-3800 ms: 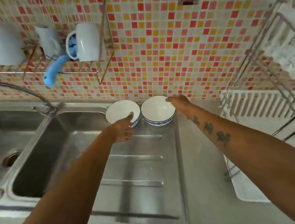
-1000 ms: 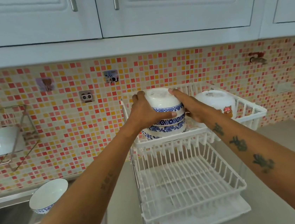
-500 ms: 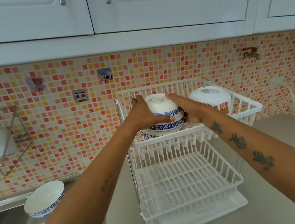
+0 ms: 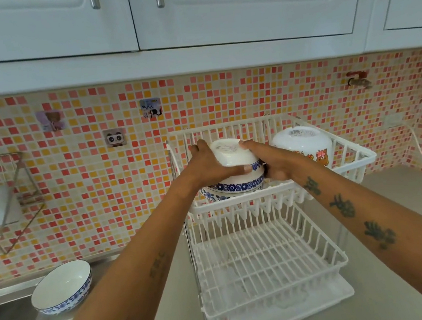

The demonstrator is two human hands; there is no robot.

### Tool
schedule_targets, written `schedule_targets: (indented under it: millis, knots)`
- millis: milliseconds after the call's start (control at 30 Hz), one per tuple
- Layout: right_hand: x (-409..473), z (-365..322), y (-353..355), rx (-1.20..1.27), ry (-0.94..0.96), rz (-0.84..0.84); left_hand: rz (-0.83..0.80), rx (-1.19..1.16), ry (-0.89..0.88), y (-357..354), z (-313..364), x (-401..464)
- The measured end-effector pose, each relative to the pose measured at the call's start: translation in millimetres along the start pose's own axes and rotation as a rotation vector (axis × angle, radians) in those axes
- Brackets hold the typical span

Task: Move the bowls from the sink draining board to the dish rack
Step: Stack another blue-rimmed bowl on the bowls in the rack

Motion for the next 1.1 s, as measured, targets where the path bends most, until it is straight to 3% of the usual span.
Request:
schedule_targets:
  millis: [233, 867, 1000, 1100]
  knots:
    - [1.6, 1.9, -0.1, -0.009, 0.014, 0.018, 0.01, -0.312, 0.221, 6.4, -6.9, 11.5]
    - [-0.8, 1.2, -0.2, -0.121, 0.03, 0.092, -0.034, -0.284, 0.236, 3.6, -7.8, 13.2]
    - [-7.4, -13.3, -0.1, -0.295, 0.154, 0.299, -0.061, -0.32, 0.236, 19.4, -4.5, 12.4]
    - [-21.8, -36.7, -13.6, -0.493, 0.395, 0.515, -0.003, -0.422, 0.165, 50.4, -8.1, 9.7]
Point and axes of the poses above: each hand's wrist, its own x-axis towards the middle knuckle, its own y-axis out of the back of the hand, z = x × y, the point moved 2 cm from there along x, towards the middle knuckle, and after that the axes turned 6 degrees about z, right-handed, at the moved point
